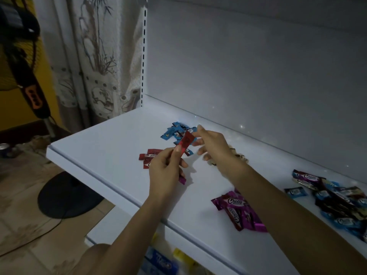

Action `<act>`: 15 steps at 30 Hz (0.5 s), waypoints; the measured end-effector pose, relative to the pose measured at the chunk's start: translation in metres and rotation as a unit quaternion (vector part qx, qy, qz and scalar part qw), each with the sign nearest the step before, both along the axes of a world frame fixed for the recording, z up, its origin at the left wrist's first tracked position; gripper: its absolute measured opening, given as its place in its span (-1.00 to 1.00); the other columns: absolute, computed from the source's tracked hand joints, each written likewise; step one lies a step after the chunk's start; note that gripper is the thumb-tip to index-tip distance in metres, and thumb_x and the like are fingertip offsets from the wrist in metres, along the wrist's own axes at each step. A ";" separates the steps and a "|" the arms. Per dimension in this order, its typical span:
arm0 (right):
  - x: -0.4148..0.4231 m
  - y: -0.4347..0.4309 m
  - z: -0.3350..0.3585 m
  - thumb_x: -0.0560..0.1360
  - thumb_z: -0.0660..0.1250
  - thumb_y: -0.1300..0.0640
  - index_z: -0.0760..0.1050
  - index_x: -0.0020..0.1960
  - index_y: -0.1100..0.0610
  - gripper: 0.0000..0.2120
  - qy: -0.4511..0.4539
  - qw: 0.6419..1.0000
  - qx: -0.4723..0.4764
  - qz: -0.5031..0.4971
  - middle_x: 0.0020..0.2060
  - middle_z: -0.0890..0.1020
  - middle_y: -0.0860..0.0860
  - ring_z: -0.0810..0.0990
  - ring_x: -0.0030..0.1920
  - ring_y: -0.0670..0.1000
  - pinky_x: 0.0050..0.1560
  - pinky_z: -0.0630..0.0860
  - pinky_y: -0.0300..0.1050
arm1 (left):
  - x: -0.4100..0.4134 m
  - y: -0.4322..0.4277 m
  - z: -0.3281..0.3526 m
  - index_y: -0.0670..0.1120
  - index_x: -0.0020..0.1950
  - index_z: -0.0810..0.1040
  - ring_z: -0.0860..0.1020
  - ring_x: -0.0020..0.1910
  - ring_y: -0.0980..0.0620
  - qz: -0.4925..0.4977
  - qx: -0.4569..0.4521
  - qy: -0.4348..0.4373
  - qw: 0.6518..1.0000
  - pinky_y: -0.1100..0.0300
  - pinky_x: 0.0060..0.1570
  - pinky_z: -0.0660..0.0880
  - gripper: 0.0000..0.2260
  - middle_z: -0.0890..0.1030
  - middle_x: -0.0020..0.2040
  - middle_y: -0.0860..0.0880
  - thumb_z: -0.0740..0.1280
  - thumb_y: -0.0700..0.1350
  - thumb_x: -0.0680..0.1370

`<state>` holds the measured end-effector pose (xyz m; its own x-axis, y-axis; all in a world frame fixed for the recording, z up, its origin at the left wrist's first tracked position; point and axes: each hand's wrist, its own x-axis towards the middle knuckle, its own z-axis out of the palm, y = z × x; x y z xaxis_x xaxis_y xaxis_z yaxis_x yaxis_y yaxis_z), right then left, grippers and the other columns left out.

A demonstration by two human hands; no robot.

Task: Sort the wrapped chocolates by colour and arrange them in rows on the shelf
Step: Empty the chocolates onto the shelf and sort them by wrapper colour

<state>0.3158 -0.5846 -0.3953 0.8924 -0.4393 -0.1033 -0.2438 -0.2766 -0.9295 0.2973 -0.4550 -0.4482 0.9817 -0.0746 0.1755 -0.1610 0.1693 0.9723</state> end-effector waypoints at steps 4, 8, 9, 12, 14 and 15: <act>-0.032 0.001 -0.002 0.52 0.32 -0.09 0.60 -0.10 0.14 -0.71 -0.034 0.993 0.019 0.111 -0.29 0.61 0.00 0.44 -0.41 -0.07 -0.41 0.33 -0.22 | 0.000 0.002 -0.001 0.07 -0.15 0.63 0.49 -0.36 0.00 -0.019 0.022 -0.048 0.998 -0.06 -0.29 0.48 -0.78 0.58 -0.34 0.00 0.23 -0.01 0.62; -0.050 0.003 -0.004 0.53 0.34 0.02 0.55 -0.15 0.15 -0.80 -0.056 0.986 0.097 0.127 -0.44 0.48 0.00 0.35 -0.50 -0.06 -0.44 0.28 -0.19 | -0.001 0.004 -0.001 0.11 -0.05 0.64 0.51 -0.33 0.16 -0.060 0.020 -0.062 0.996 0.14 -0.28 0.47 -0.83 0.64 -0.24 0.10 0.28 -0.10 0.61; -0.054 0.003 -0.002 0.53 0.33 0.00 0.56 -0.07 0.17 -0.78 -0.060 0.982 0.131 0.122 -0.41 0.51 0.01 0.38 -0.48 -0.06 -0.43 0.31 -0.19 | -0.002 0.004 -0.001 0.10 -0.01 0.64 0.52 -0.31 0.18 -0.072 0.021 -0.068 0.995 0.20 -0.27 0.46 -0.83 0.66 -0.19 0.12 0.29 -0.14 0.60; -0.065 0.000 0.003 0.54 0.33 0.10 0.58 0.03 0.19 -0.83 -0.065 0.982 0.144 0.103 -0.26 0.63 0.03 0.50 -0.38 -0.05 -0.36 0.43 -0.20 | -0.002 0.004 -0.002 0.01 0.09 0.65 0.55 -0.23 0.14 -0.096 0.041 -0.080 0.991 0.27 -0.29 0.48 -0.79 0.67 -0.07 0.09 0.34 -0.25 0.56; -0.071 -0.004 0.004 0.54 0.31 0.23 0.59 0.06 0.14 -0.87 -0.066 0.989 0.106 0.085 -0.18 0.66 0.05 0.56 -0.34 -0.04 -0.34 0.48 -0.20 | -0.003 0.003 -0.004 0.01 0.10 0.62 0.54 -0.28 0.11 -0.107 0.041 -0.067 0.991 0.27 -0.34 0.48 -0.75 0.65 -0.10 0.00 0.35 -0.30 0.53; -0.074 -0.006 0.004 0.53 0.30 0.27 0.59 0.07 0.12 -0.83 -0.068 0.992 0.084 0.072 -0.17 0.67 0.03 0.58 -0.34 -0.05 -0.33 0.49 -0.21 | -0.004 0.003 -0.004 0.03 0.11 0.60 0.52 -0.32 0.10 -0.107 0.044 -0.061 0.991 0.27 -0.35 0.49 -0.74 0.63 -0.15 -0.04 0.36 -0.30 0.53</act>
